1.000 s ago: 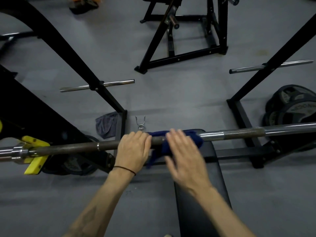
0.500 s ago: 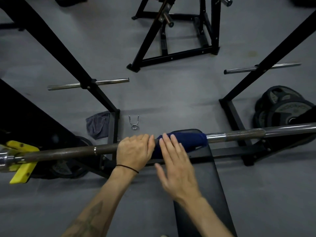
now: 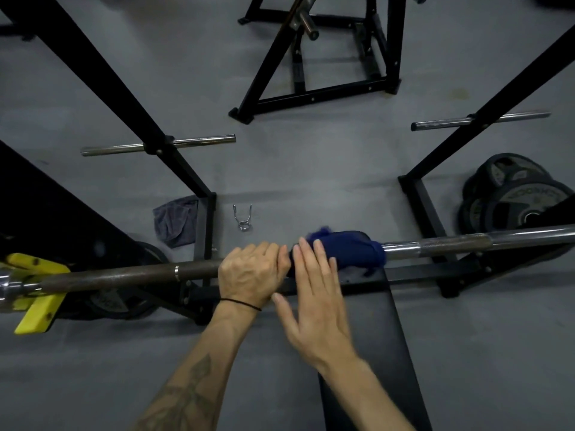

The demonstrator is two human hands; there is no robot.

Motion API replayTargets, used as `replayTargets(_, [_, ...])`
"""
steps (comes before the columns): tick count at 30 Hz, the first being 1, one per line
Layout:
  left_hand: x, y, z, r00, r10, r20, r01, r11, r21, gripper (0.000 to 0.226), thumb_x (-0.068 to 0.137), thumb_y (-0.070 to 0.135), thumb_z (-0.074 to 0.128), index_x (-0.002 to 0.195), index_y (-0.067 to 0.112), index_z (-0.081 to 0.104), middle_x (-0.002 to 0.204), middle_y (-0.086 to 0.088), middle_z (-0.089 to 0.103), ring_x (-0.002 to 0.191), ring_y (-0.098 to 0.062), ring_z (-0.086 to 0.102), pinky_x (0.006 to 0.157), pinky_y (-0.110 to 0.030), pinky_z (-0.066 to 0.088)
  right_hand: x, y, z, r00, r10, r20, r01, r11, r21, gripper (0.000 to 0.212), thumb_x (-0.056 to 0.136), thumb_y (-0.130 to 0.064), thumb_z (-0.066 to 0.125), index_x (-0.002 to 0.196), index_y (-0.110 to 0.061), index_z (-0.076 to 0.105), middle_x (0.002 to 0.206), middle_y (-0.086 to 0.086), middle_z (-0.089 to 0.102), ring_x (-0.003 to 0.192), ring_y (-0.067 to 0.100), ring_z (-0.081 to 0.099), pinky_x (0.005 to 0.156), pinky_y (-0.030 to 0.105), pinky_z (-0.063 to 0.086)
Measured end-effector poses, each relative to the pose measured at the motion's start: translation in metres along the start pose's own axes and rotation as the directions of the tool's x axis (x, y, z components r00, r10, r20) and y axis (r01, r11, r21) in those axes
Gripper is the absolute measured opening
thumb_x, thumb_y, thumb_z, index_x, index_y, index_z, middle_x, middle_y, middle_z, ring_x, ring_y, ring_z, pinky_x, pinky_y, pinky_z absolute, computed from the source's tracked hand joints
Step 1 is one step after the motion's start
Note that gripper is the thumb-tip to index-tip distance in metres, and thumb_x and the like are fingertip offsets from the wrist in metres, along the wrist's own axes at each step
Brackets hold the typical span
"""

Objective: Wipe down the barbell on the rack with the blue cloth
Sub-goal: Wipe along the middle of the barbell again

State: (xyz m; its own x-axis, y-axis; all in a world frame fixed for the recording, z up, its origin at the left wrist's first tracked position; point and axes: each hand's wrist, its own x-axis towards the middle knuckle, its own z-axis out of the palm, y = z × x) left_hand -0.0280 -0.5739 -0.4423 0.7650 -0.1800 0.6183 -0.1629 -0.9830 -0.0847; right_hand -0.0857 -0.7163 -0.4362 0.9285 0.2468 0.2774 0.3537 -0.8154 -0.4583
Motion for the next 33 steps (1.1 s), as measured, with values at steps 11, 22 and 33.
replayTargets(11, [-0.001, 0.003, 0.000, 0.998, -0.045, -0.045, 0.044, 0.999, -0.028, 0.039, 0.097, 0.027, 0.049, 0.059, 0.022, 0.046, 0.053, 0.000, 0.046, 0.046, -0.023, 0.046, 0.048, -0.035, 0.031, 0.011, 0.065, -0.016, 0.848, 0.375, -0.374, -0.388, 0.921, 0.043, 0.066, 0.104, -0.041, 0.039, 0.155, 0.002, 0.036, 0.165, 0.014, 0.032, 0.158, 0.030, 0.014, 0.127, 0.056, 0.009])
replayTargets(22, [-0.002, 0.015, 0.004, 0.962, -0.234, -0.138, 0.229, 0.972, -0.055, 0.047, 0.094, 0.026, 0.049, 0.050, 0.011, 0.059, 0.045, -0.008, 0.054, 0.038, -0.029, 0.046, 0.050, -0.031, 0.035, 0.006, 0.116, -0.016, 0.887, -0.049, -0.459, -0.061, 0.973, -0.221, 0.059, 0.108, -0.040, 0.036, 0.150, 0.000, 0.046, 0.153, 0.018, 0.048, 0.148, 0.033, 0.038, 0.126, 0.050, 0.019])
replayTargets(33, [-0.009, 0.026, 0.006, 0.946, -0.248, -0.207, 0.251, 0.968, -0.013, 0.050, 0.097, 0.027, 0.043, 0.053, 0.011, 0.060, 0.049, -0.010, 0.057, 0.045, -0.029, 0.050, 0.055, -0.035, 0.040, -0.001, 0.085, 0.023, 0.864, -0.394, -0.313, 0.311, 0.907, -0.283, 0.063, 0.106, -0.043, 0.037, 0.158, -0.008, 0.035, 0.166, 0.007, 0.031, 0.156, 0.022, 0.022, 0.128, 0.044, 0.015])
